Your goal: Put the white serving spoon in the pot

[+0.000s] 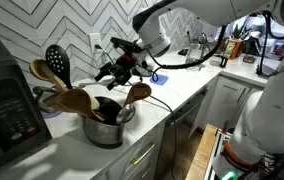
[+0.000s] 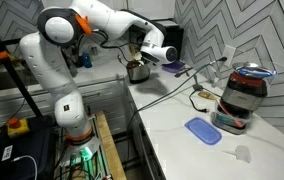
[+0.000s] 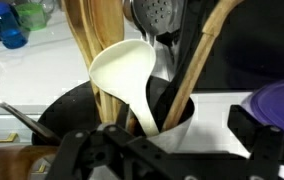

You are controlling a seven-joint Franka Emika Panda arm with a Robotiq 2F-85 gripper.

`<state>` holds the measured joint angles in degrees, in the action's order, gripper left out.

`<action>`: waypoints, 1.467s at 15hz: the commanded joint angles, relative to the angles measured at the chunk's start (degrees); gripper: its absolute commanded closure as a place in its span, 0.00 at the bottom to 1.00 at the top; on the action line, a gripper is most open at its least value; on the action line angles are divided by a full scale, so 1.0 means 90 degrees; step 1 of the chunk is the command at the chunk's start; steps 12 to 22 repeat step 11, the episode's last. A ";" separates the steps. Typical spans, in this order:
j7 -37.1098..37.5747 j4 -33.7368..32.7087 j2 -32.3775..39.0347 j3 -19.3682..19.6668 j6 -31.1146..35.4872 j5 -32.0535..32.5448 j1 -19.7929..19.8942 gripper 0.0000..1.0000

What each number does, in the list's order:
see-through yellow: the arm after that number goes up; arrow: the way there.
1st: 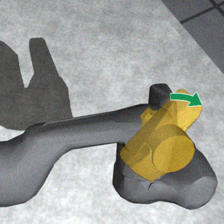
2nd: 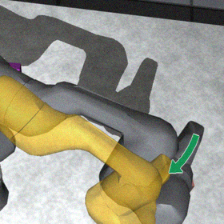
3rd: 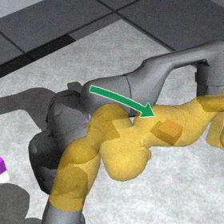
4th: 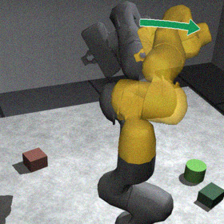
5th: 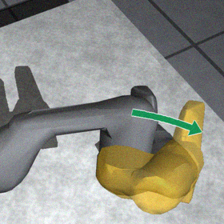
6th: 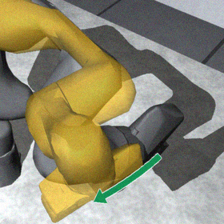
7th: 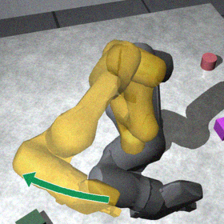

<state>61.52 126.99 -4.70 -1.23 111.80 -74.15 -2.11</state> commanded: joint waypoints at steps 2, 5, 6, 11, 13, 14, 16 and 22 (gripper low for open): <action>0.0824 0.1076 -0.1526 -0.0129 0.1366 0.0454 0.0178 0.00; 0.1181 0.1687 -0.2439 -0.0265 0.2256 0.0513 0.0355 0.00; 0.1326 0.1920 -0.2782 -0.0333 0.2540 0.0577 0.0438 0.00; 0.1468 0.1999 -0.3051 -0.0419 0.2996 0.0590 0.0559 0.00; 0.1468 0.1999 -0.3051 -0.0419 0.2996 0.0590 0.0559 0.00; 0.1468 0.1999 -0.3051 -0.0419 0.2996 0.0590 0.0559 0.00; 0.1468 0.1999 -0.3051 -0.0419 0.2996 0.0590 0.0559 0.00; 0.1468 0.1999 -0.3051 -0.0419 0.2996 0.0590 0.0559 0.00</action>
